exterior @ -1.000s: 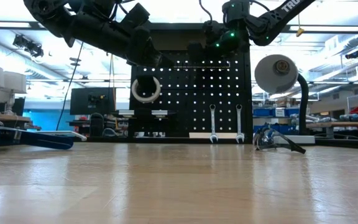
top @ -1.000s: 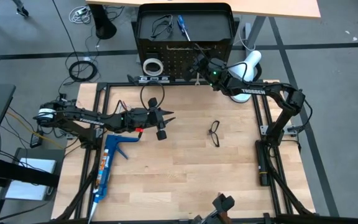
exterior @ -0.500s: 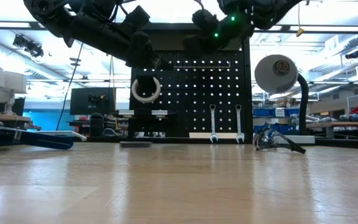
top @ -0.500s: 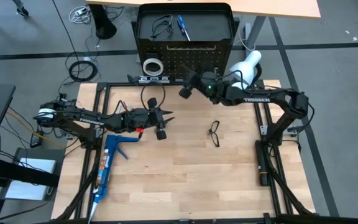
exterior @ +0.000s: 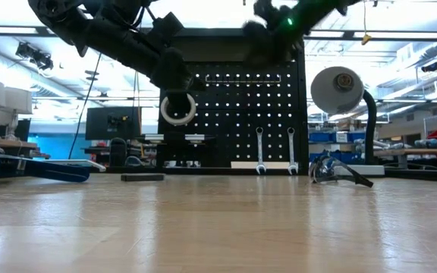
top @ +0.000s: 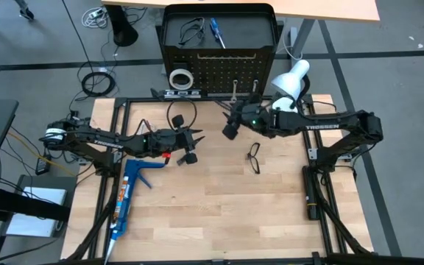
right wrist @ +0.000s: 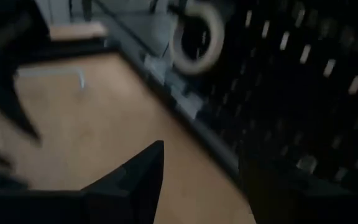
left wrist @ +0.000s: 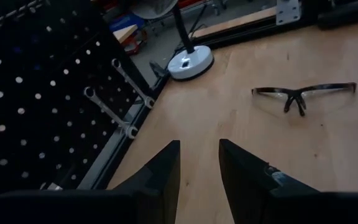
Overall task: Hang tools onto peg board
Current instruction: Unhang the spirit level from the peg board
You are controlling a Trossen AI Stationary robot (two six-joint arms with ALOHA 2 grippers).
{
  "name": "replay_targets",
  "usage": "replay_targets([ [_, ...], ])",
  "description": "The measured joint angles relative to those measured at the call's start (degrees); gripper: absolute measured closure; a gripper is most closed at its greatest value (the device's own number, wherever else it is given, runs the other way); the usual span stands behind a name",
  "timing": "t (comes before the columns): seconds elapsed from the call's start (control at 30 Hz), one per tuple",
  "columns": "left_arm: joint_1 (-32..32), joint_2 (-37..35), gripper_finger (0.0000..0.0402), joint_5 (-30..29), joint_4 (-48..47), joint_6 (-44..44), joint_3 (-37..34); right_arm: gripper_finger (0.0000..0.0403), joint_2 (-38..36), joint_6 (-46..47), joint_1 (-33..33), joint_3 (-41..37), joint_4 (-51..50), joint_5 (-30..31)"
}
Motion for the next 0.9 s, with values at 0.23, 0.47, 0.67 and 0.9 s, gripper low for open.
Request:
replay_targets([
  [0.23, 1.9, 2.8, 0.0287, 2.2, 2.7, -2.9, 0.0, 0.0196, -1.4, 7.3, 3.0, -14.8, 11.2, -1.3],
  [0.47, 2.0, 4.1, 0.0287, 2.4, 3.8, -3.1, 0.0, 0.0199, -1.4, 13.4, 3.3, -21.3, 23.4, -1.3],
  [0.67, 2.0, 4.2, 0.0287, 2.4, 2.3, -3.1, 0.0, 0.0198, -1.4, 18.3, 3.3, -21.3, 23.5, -7.1],
  [0.9, 2.2, 4.2, 0.0287, -7.7, -4.6, -0.3, 0.0, 0.0199, -0.8, 22.7, 3.4, -21.3, 22.0, -21.3],
])
